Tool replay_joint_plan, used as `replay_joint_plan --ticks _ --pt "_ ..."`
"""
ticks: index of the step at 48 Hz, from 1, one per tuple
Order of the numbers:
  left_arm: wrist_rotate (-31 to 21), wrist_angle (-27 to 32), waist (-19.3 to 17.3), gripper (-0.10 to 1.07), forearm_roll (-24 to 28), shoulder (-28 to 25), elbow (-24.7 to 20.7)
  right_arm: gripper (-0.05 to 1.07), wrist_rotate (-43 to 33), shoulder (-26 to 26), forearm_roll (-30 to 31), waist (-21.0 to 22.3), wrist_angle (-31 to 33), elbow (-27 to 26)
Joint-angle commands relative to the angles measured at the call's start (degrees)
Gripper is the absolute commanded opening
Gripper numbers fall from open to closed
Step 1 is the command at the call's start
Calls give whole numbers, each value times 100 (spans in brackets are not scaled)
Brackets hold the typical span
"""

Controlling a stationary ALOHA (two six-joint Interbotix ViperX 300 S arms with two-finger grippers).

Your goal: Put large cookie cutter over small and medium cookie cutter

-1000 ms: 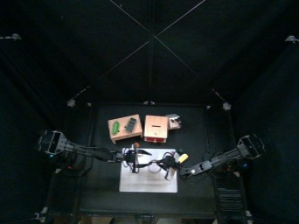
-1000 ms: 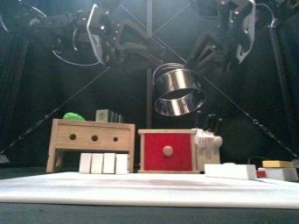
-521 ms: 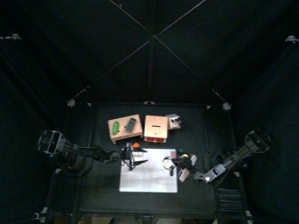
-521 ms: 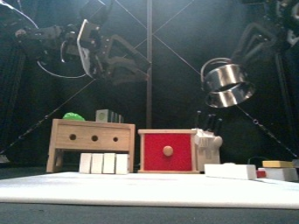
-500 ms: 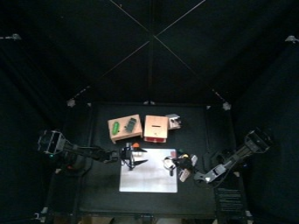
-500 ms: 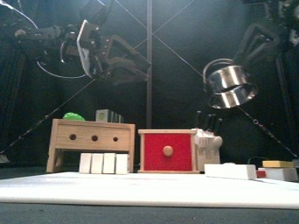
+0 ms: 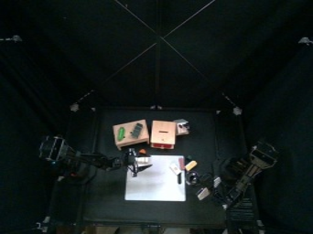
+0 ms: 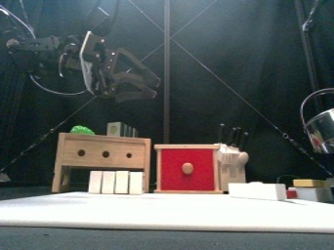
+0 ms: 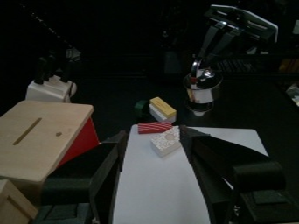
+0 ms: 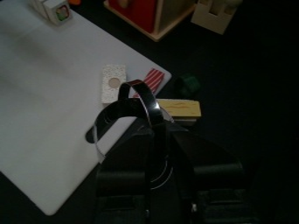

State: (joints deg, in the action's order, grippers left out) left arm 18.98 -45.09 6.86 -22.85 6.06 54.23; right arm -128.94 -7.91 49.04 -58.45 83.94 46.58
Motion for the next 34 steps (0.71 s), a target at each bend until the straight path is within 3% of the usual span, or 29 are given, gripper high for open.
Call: replay_joint_plan --ticks 1,34 --pt "0 -53 9 87 0 97 -44 52 -167 -9 -9 -18 53 -53" --pt "0 -44 9 87 -9 70 -26 52 -316 396 -439 299 -1169 193"
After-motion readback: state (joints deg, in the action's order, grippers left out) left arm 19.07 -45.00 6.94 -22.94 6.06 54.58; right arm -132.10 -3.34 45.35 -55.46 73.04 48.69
